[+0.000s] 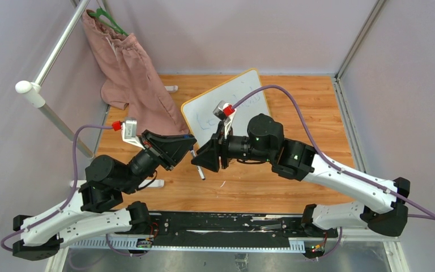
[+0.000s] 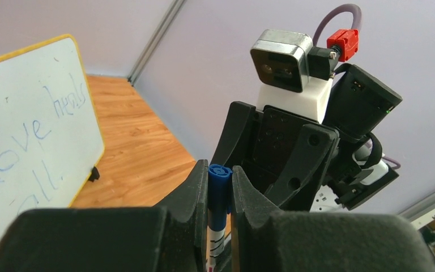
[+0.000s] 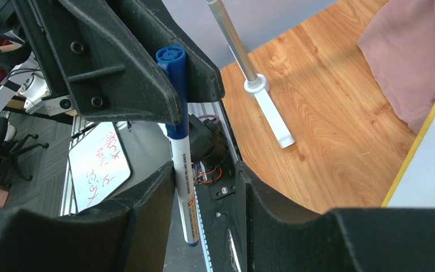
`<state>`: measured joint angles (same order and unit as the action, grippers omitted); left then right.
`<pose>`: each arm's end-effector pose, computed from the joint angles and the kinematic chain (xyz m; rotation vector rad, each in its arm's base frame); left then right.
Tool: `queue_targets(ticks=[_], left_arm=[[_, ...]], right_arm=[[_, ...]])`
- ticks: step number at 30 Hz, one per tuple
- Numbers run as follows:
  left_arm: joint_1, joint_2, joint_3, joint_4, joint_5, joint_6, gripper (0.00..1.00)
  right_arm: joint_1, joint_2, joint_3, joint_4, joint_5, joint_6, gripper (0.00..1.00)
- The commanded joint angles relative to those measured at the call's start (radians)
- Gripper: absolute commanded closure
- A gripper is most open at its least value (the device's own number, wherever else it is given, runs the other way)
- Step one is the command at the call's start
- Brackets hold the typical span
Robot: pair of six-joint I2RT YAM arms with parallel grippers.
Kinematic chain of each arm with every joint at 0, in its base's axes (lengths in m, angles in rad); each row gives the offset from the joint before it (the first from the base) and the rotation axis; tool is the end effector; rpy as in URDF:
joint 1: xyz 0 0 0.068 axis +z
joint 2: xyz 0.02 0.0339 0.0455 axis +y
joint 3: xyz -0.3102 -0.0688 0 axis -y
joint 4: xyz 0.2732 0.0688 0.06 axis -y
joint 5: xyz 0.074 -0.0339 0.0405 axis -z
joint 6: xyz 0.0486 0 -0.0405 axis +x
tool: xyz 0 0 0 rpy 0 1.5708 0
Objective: Write a sentence on the whiteboard
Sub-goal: Place the whiteboard marker at the center of the board.
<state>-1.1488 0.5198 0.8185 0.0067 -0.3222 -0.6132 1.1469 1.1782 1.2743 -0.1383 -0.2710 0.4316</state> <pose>0.0586 -0.0929 0.4414 0.0694 1.3958 -1.2943 0.1067 0.2681 0.4809 -0.8495 1.6019 1.3961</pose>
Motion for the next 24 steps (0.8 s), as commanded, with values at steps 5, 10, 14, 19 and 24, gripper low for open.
queue_targets(ticks=[5,10,14,19,24], left_arm=[[-0.009,-0.004,-0.037,0.041,0.001,-0.006,1.0],[-0.01,-0.013,-0.04,-0.057,-0.077,-0.003,0.37],[-0.009,-0.033,-0.038,-0.132,-0.169,0.005,0.0],[-0.009,-0.066,-0.007,-0.255,-0.322,0.105,0.0],[-0.009,-0.033,0.069,-0.404,-0.467,0.281,0.0]], right_arm=[[-0.022,-0.012,-0.047,0.049,0.009,0.01,0.76],[-0.037,-0.086,-0.08,-0.042,0.093,-0.045,0.93],[-0.056,-0.15,-0.097,-0.166,0.21,-0.089,1.0],[-0.134,-0.224,-0.089,-0.4,0.454,-0.135,1.0],[-0.428,-0.234,-0.17,-0.573,0.549,-0.115,1.0]])
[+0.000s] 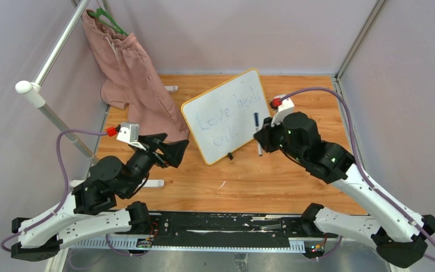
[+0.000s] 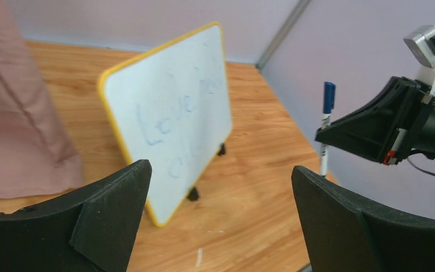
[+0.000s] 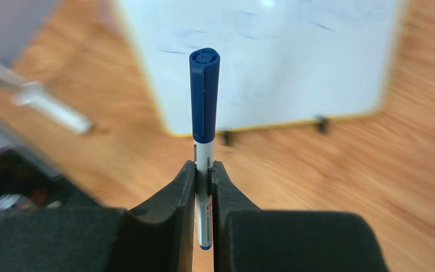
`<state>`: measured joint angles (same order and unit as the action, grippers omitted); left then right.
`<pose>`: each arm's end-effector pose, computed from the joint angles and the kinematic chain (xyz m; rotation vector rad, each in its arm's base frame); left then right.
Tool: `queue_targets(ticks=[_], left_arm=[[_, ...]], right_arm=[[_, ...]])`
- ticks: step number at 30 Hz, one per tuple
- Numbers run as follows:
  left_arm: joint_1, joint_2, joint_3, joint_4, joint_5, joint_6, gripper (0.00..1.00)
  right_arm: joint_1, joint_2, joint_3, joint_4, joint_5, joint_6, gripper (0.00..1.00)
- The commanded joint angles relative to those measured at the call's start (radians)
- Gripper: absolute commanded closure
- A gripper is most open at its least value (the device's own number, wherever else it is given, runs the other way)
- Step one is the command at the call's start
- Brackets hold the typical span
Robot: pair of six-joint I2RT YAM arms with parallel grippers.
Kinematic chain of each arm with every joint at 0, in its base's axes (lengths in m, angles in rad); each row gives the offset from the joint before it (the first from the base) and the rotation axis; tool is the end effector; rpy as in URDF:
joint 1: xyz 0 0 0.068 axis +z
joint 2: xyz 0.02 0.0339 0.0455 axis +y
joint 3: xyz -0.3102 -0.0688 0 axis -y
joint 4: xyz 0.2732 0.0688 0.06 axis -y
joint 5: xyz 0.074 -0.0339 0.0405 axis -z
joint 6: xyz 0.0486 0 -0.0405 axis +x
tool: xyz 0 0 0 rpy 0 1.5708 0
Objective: Write a sentence on the whiteboard
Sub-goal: Place the whiteboard marker at the center of the board.
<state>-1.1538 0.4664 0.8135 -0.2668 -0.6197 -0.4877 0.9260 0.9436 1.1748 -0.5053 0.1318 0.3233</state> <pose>0.0633 -0.0733 0.4115 -0.0014 1.5666 -0.8505 0.1300 0.1622 0.4526 -0.4750 1.8497 0.7429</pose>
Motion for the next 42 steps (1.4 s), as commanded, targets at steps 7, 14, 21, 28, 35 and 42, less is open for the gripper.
queue_targets(ticks=[7,14,21,28,35,42], left_arm=[[-0.005,0.096,0.112,-0.231,-0.316,0.304,0.0],[-0.005,0.012,-0.017,-0.146,-0.295,0.383,0.0],[-0.004,-0.042,-0.101,-0.125,-0.249,0.381,0.0],[-0.005,-0.034,-0.103,-0.132,-0.252,0.396,0.0],[-0.004,-0.051,-0.112,-0.13,-0.263,0.394,0.0],[-0.004,-0.05,-0.114,-0.13,-0.273,0.394,0.0]], right_arm=[[-0.538,0.054,-0.307,-0.121,0.008,0.101,1.0],[-0.604,0.245,-0.37,-0.082,0.065,0.11,1.0],[-0.621,0.421,-0.342,-0.038,0.035,0.092,1.0],[-0.633,0.542,-0.317,-0.011,-0.015,0.063,1.0],[-0.643,0.589,-0.318,0.007,-0.023,0.05,1.0],[-0.653,0.613,-0.333,0.022,-0.032,0.051,0.98]])
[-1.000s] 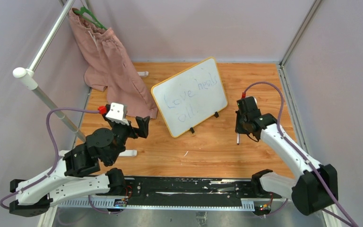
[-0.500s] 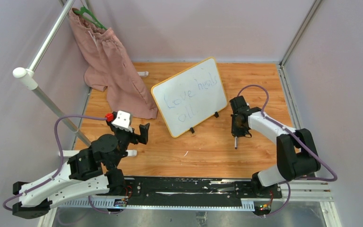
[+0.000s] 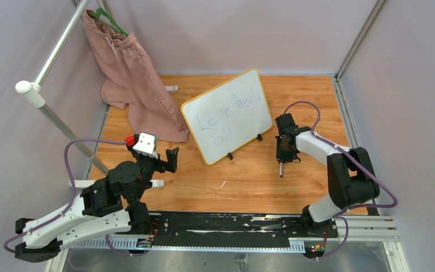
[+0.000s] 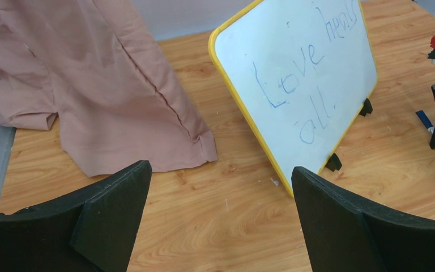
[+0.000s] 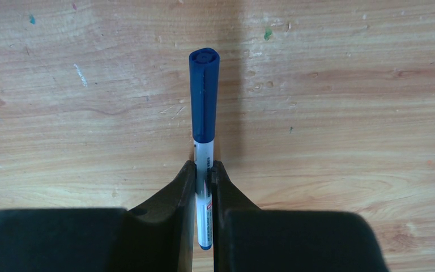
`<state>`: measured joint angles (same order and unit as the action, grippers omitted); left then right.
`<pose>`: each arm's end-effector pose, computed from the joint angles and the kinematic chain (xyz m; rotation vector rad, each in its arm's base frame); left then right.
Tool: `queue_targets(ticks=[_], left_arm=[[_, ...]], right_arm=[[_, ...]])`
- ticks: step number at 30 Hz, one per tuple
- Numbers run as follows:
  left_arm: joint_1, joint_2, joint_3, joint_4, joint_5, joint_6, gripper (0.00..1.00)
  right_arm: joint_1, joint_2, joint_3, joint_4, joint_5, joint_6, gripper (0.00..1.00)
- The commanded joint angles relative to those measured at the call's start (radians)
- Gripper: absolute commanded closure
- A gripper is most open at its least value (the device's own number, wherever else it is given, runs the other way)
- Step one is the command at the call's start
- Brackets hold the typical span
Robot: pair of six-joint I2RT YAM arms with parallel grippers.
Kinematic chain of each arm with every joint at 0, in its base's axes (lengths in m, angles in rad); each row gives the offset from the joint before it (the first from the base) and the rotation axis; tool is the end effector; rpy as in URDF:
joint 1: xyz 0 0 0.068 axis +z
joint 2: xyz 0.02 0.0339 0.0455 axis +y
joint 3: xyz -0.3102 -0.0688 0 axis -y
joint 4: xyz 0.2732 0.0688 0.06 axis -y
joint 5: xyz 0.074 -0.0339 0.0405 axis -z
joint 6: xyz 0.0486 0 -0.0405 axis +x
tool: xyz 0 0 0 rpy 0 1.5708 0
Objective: Write a sentence on the whiteboard
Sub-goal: Place the whiteboard marker at the center of the board.
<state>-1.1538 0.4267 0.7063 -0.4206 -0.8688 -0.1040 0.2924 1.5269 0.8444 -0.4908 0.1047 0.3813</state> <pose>0.0696 -0.0654 0.3601 0.2358 1.6491 -0.2093 0.2922 0.0826 0.1848 0.1502 2.7281 0.0468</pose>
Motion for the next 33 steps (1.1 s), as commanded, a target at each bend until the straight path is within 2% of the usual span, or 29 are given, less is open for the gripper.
queue_targets(ticks=[1,13,33], left_arm=[[-0.004,-0.009,-0.005,0.022,-0.024,0.01,0.0],[-0.004,-0.015,-0.005,0.019,-0.022,0.005,0.0],[-0.005,-0.016,-0.005,0.017,-0.023,0.004,0.0]], right_arm=[[-0.019,0.031,-0.002,0.008,-0.005,-0.009,0.98],[-0.022,0.024,-0.014,0.011,-0.02,-0.015,0.94],[-0.022,-0.026,-0.037,0.015,-0.02,-0.013,0.71]])
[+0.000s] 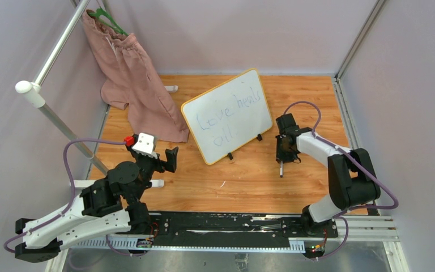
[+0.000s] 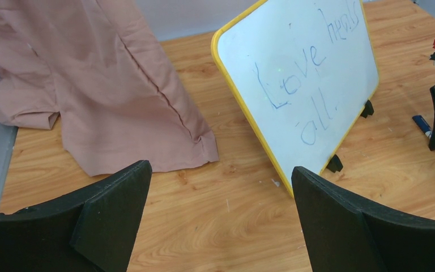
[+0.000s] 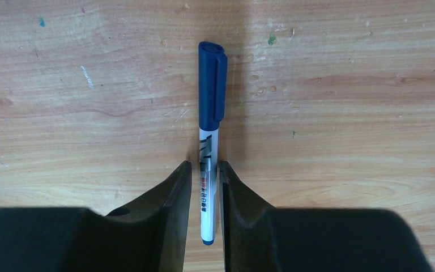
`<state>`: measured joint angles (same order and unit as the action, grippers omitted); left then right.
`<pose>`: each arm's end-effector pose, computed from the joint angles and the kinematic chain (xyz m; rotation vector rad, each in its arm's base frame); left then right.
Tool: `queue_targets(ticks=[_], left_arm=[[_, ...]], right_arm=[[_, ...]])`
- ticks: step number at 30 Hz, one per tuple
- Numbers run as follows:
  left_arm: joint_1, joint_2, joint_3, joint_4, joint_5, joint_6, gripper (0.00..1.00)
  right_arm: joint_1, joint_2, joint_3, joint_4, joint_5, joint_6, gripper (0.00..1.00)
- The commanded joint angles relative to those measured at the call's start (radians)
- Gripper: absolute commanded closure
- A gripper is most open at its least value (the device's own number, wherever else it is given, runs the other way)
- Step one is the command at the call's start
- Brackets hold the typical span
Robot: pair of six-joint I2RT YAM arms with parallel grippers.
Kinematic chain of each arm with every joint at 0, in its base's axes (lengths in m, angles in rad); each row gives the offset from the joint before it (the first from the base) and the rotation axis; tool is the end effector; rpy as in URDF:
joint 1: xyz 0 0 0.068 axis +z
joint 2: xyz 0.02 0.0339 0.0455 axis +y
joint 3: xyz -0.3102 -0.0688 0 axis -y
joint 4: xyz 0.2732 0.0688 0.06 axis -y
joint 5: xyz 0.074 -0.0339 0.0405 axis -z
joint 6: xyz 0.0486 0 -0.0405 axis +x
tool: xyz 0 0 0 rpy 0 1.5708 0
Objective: Write a sentence on the whiteboard
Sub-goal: Place the whiteboard marker at the center of the board.
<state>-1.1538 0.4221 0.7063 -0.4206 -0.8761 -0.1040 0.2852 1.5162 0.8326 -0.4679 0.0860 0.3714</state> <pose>0.0692 -0.0640 0.3605 0.2271 1.6464 -0.2066 0.2916 0.0811 0.1854 0.1419 2.7129 0.0757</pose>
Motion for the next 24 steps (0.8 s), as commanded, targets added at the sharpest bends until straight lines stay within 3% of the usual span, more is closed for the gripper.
queue_targets(ticks=[1,18,24], left_arm=[[-0.004,-0.011,-0.005,0.017,-0.016,0.004,0.0],[-0.004,-0.001,-0.005,0.016,-0.014,-0.004,0.0],[-0.004,0.014,0.006,0.009,-0.006,-0.029,0.0]], right_arm=[[-0.014,-0.016,-0.026,-0.008,0.0,-0.005,0.71],[-0.015,-0.065,-0.056,0.02,0.023,-0.001,0.6],[-0.014,-0.208,-0.017,-0.026,0.079,-0.001,0.59]])
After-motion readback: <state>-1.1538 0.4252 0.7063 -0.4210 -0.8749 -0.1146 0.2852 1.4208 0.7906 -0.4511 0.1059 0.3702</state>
